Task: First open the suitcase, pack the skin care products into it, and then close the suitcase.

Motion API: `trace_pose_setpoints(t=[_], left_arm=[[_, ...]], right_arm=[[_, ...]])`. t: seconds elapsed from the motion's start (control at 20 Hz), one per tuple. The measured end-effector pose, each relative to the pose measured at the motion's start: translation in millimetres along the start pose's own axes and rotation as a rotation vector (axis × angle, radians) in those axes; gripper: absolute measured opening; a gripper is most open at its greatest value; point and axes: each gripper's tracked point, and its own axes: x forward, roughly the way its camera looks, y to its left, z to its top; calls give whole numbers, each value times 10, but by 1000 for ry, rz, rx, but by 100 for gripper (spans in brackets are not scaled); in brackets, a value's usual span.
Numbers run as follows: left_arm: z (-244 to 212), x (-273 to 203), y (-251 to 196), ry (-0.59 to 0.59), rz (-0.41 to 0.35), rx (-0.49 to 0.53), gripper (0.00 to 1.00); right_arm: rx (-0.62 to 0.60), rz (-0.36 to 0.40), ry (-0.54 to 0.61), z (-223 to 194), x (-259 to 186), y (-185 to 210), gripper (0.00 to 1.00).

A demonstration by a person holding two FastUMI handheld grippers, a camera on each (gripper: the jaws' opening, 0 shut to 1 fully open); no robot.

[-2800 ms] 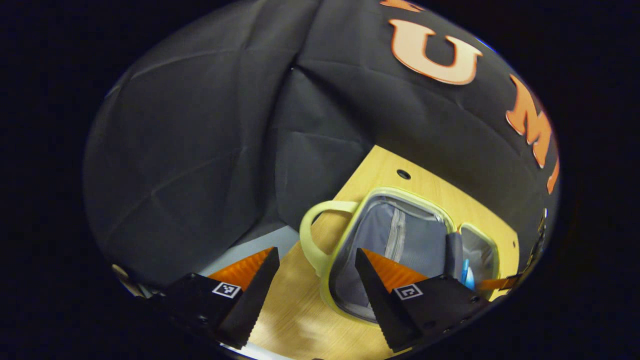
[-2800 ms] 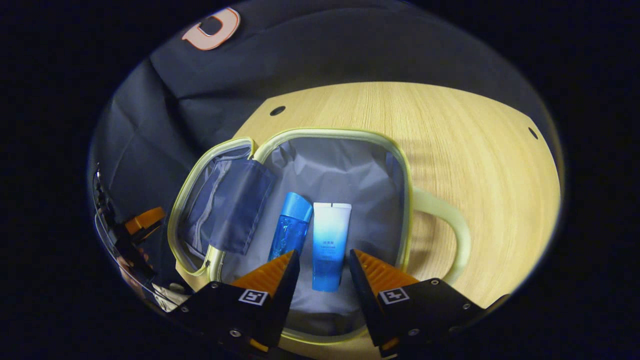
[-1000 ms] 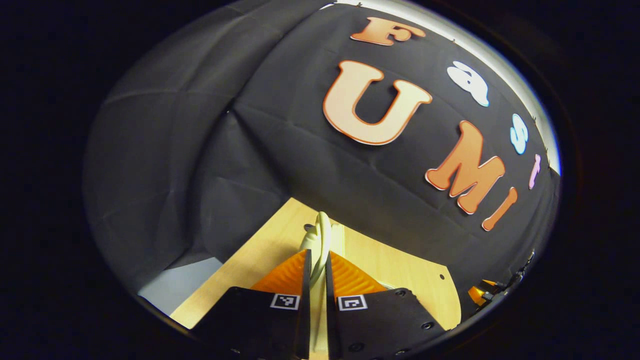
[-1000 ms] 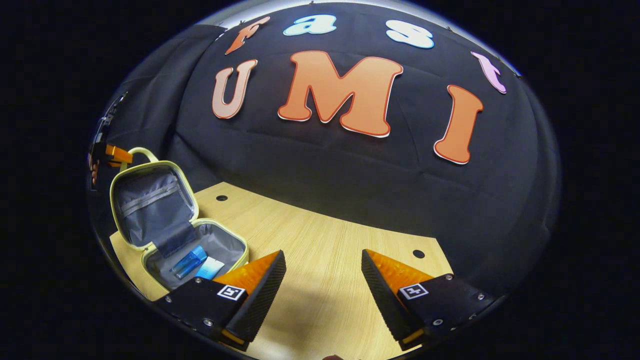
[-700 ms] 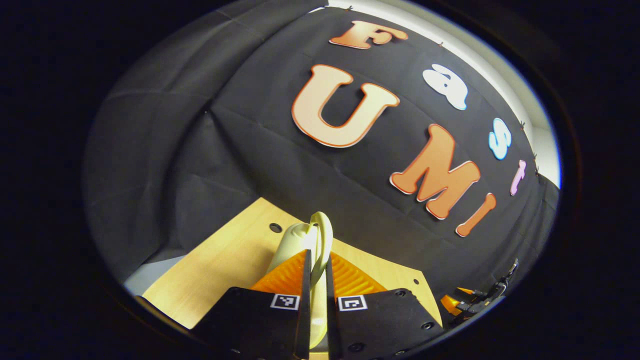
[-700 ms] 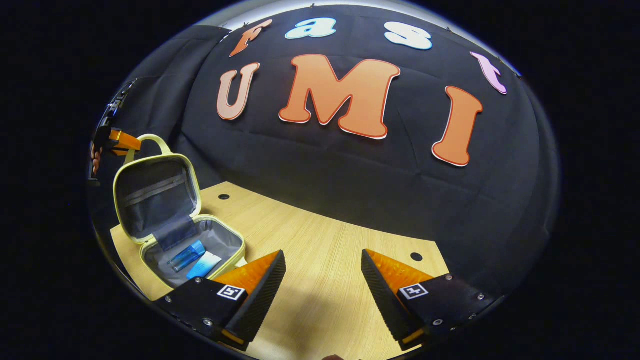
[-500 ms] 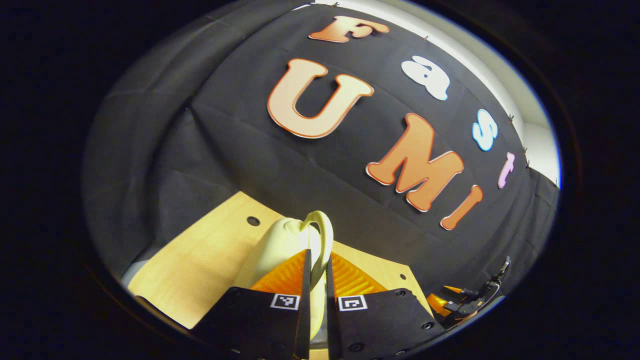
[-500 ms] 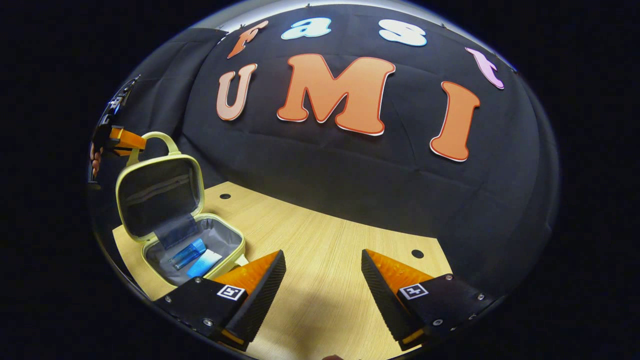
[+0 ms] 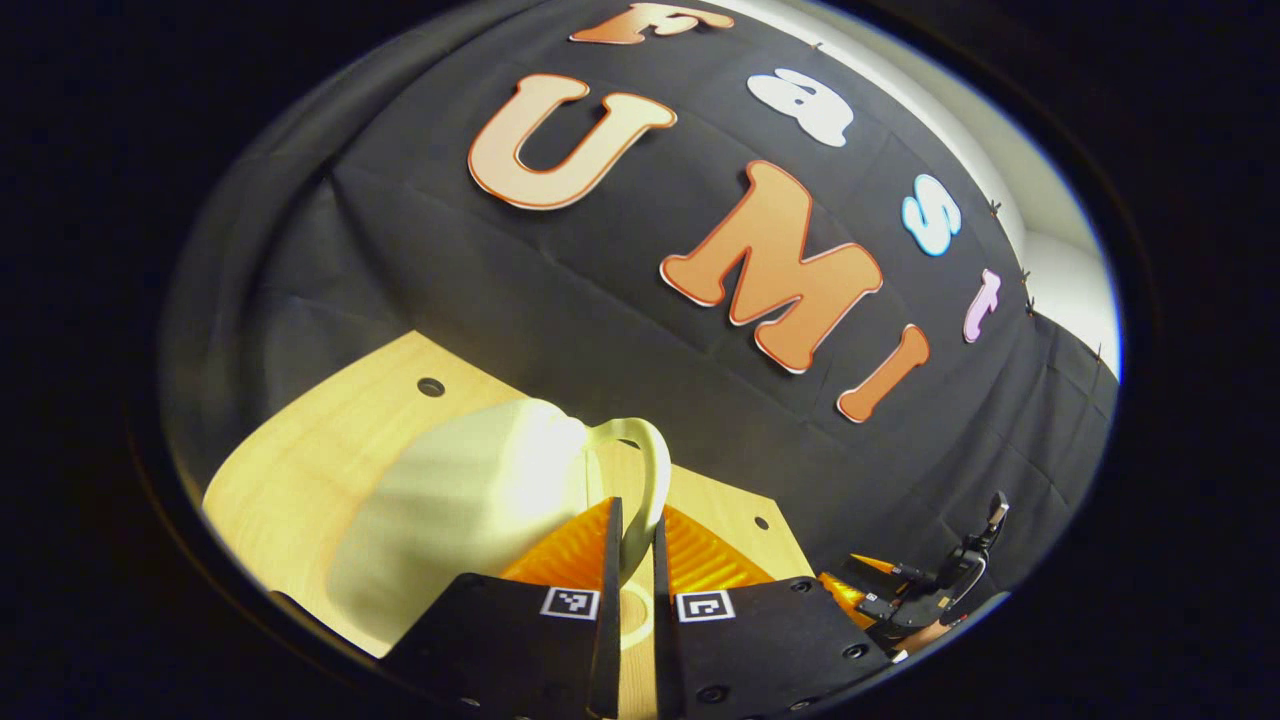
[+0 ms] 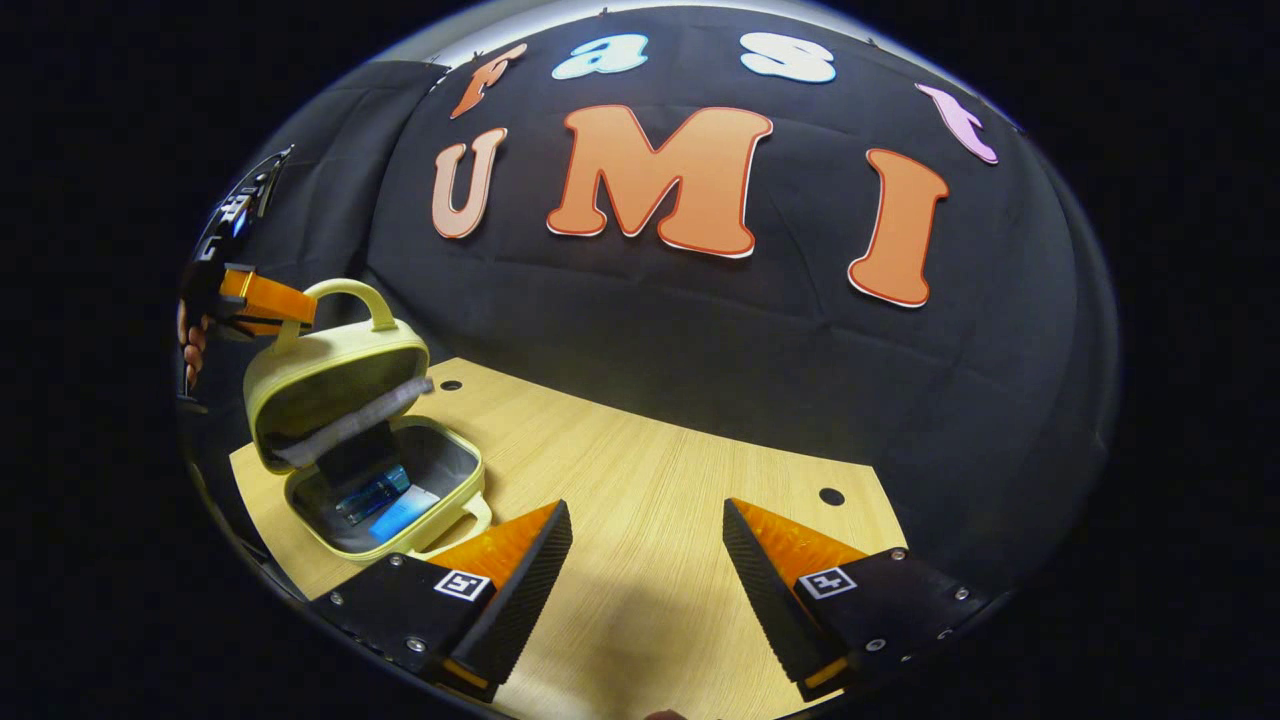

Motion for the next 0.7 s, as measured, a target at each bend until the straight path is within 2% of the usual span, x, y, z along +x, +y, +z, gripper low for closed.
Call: trace_pose_setpoints(t=[0.3,0.55,0.7], left_arm=[[-705,312,-314,147,-19,67,14],[-1073,528,-359,243,61,185,14],[-1338,682,-341,303,111,200,14]], right_arm=[[11,7,15,-116,-79,-71,97],[17,7,26,-157,-184,-122,97],[21,3,33,-217,-234,-185,96]])
